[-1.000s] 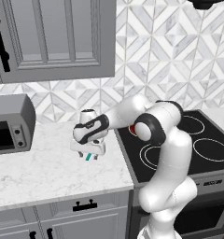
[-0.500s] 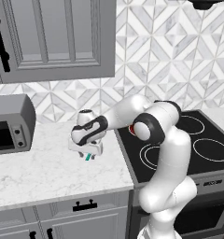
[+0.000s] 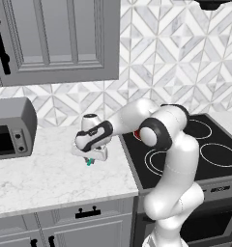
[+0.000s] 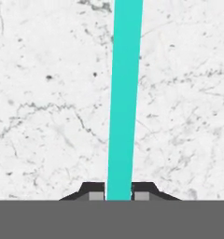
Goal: Put the lime and onion in the pot. Retrieve the spatula and lightly stir the vegetables in the pot.
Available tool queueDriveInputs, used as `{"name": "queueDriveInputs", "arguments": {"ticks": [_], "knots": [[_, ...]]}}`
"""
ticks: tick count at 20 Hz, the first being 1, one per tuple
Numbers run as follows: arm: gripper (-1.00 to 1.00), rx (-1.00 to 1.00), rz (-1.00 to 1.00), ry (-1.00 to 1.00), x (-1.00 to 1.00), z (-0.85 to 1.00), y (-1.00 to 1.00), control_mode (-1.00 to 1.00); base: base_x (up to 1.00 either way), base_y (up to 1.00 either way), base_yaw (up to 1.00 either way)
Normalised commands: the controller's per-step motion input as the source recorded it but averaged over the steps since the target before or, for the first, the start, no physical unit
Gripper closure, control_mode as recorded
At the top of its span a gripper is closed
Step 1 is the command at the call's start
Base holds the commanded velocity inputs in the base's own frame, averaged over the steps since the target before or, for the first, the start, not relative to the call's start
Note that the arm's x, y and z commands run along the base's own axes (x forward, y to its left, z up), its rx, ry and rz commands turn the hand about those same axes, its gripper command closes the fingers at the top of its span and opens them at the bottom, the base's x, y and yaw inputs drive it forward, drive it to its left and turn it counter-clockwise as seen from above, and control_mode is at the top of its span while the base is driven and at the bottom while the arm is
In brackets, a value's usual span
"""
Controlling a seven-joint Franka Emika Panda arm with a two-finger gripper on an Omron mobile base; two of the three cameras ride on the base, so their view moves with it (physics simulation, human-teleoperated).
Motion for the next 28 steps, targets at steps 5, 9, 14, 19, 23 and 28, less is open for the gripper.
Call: {"name": "queueDriveInputs", "arguments": {"ticks": [5,9,14,19,23,28], "knots": [[1.00,0.01,0.00,-0.01,-0.14,-0.66,0.00,-1.00,0.00,0.00,0.00],[1.00,0.09,-0.01,0.00,-0.47,-1.00,-0.01,-1.00,0.00,0.00,0.00],[1.00,0.13,-0.01,0.00,-0.74,-0.98,-0.31,-1.00,0.00,0.00,0.00],[1.00,0.08,0.00,0.01,-0.57,-0.77,-0.29,-1.00,0.00,0.00,0.00],[1.00,-0.01,0.00,0.01,0.00,-0.38,0.00,-1.00,0.00,0.00,0.00],[1.00,-0.06,0.00,0.00,-0.21,-0.19,0.00,-1.00,0.00,0.00,0.00]]}}
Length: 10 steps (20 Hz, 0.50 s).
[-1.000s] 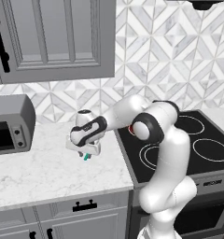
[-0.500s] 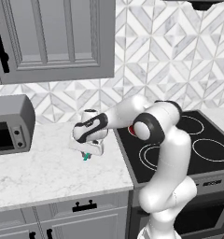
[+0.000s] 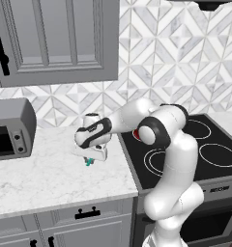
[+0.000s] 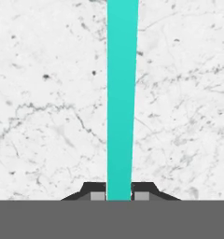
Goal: Put the lime and onion in the pot. Retrieve the spatula and lightly stir the vegetables in the pot.
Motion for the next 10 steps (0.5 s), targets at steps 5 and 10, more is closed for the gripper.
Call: {"name": "queueDriveInputs", "arguments": {"ticks": [5,10], "knots": [[1.00,0.00,0.00,0.00,-0.34,-0.02,0.00,-1.00,0.00,0.00,0.00],[1.00,0.00,0.00,-0.09,-0.30,0.53,-0.04,-1.00,0.00,0.00,0.00]]}}
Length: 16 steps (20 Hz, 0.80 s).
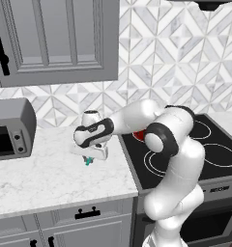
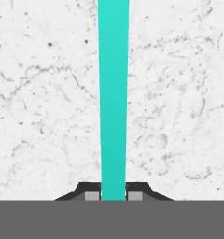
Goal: Put the lime and onion in the pot. Retrieve the spatula and lightly stir the vegetables in the pot.
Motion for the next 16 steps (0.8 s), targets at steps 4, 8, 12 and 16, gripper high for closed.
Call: {"name": "queueDriveInputs", "arguments": {"ticks": [4,8,12,16], "knots": [[1.00,0.00,0.00,-0.14,-0.25,0.99,-0.25,-1.00,0.00,0.00,0.00],[1.00,0.02,0.00,-0.12,-0.61,0.79,-0.46,-1.00,0.00,0.00,0.00],[1.00,0.02,0.04,-0.02,-0.05,0.01,-0.03,-1.00,0.00,0.00,0.00],[1.00,0.08,0.03,-0.13,-0.61,0.57,-0.80,-1.00,0.00,0.00,0.00]]}}
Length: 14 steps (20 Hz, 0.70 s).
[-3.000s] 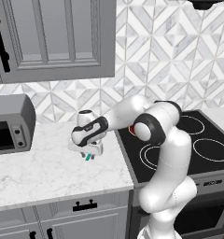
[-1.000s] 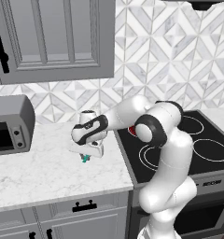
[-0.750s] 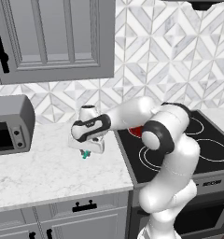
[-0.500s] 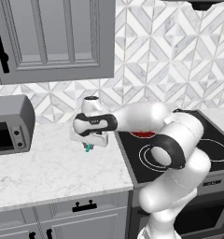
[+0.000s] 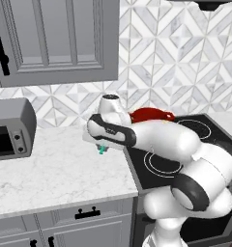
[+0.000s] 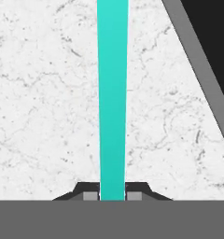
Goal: Put the lime and onion in the pot. Retrieve the spatula and lightly stir the vegetables in the pot.
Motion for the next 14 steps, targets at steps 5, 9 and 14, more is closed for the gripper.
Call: {"name": "queueDriveInputs", "arguments": {"ticks": [5,9,14], "knots": [[1.00,0.13,0.00,-0.06,-0.60,0.84,-1.00,-1.00,0.00,0.00,0.00],[1.00,0.10,0.05,0.00,-0.49,0.63,-1.00,-1.00,0.00,0.00,0.00],[1.00,0.40,0.00,0.00,-0.03,1.00,-0.89,-1.00,0.00,0.00,0.00]]}}
